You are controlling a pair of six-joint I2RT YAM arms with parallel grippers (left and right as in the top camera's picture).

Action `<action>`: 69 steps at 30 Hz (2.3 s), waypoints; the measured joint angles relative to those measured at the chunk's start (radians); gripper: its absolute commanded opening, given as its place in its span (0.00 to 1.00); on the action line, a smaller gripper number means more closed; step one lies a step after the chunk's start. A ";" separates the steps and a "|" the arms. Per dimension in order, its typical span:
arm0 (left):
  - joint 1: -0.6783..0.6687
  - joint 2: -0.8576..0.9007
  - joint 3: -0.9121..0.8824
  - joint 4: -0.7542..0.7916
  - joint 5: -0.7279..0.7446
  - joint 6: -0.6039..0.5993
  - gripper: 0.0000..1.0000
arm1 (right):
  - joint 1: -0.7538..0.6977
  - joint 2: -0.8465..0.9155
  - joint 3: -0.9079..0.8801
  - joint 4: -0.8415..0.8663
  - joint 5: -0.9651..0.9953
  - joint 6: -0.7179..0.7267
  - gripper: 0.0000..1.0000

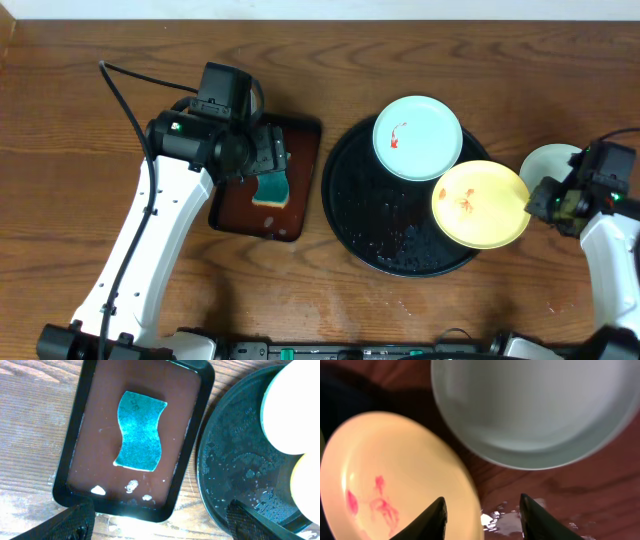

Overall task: Clean dirty plates on tray and stack at the side
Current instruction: 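Grasp yellow plate rim with right gripper and drag it to tray center, then grasp green sponge again with left gripper and lift it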

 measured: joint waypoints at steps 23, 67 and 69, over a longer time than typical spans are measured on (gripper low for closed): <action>0.000 0.000 0.000 0.000 0.000 0.000 0.85 | 0.014 -0.118 -0.004 -0.219 -0.085 -0.022 0.01; 0.000 0.223 -0.285 0.282 -0.039 -0.015 0.59 | 0.471 -0.214 -0.017 -0.080 -0.208 -0.040 0.42; -0.003 0.283 -0.290 0.315 -0.039 -0.008 0.56 | 0.471 -0.214 -0.017 -0.090 -0.208 -0.040 0.42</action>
